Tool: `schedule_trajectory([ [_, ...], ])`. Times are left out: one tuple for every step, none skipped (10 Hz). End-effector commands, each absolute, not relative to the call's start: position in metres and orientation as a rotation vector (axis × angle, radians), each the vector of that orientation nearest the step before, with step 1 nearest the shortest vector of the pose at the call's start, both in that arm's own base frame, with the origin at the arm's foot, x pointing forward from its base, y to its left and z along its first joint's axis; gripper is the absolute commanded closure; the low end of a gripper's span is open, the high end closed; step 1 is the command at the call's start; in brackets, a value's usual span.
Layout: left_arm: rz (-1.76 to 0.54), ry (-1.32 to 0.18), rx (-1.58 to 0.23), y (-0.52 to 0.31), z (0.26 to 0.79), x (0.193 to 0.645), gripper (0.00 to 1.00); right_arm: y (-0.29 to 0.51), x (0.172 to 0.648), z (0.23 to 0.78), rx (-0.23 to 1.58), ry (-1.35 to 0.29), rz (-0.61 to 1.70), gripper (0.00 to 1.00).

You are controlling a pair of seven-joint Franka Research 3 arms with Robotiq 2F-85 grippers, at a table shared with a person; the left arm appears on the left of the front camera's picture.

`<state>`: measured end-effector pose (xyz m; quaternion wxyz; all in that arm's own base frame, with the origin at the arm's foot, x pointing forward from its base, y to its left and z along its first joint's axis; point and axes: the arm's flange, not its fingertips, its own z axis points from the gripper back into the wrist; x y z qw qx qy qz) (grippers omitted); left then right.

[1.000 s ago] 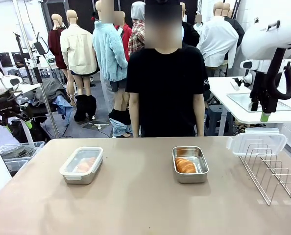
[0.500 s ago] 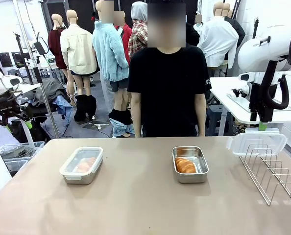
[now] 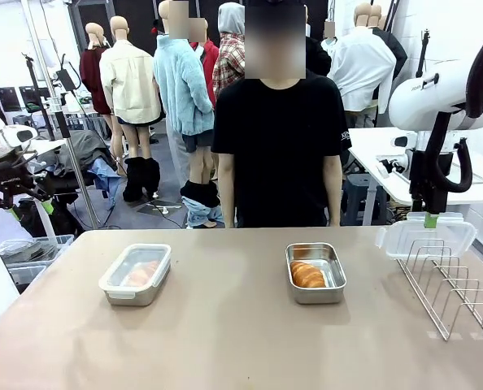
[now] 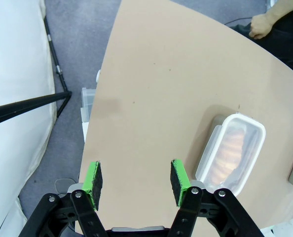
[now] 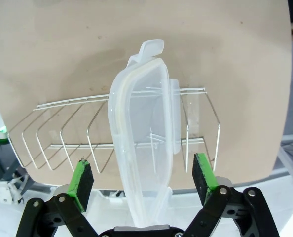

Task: Place the bread in airtight containers.
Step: Pick up one Airtight Container lid and hand it to the human.

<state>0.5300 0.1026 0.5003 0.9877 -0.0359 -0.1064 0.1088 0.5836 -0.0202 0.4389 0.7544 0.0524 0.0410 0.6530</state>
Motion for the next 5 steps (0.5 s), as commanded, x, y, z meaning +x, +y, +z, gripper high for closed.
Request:
schedule_trajectory([
  [0.227,-0.218,-0.054,0.102,0.502,0.529,0.28,-0.016,0.590,0.431,0.093,0.096,1.395,0.00],
  [0.227,-0.218,-0.054,0.102,0.502,0.529,0.28,-0.017,0.592,0.427,0.114,0.092,1.388,0.00],
  [0.227,-0.218,-0.054,0.102,0.502,0.529,0.28,-0.017,0.594,0.423,0.101,0.090,1.390,0.00],
  [0.227,-0.218,-0.054,0.102,0.502,0.529,0.28,-0.017,0.597,0.417,0.092,0.095,1.382,0.00],
  [0.227,-0.218,-0.054,0.102,0.502,0.529,0.28,-0.015,0.601,0.412,0.095,0.094,1.385,0.00],
])
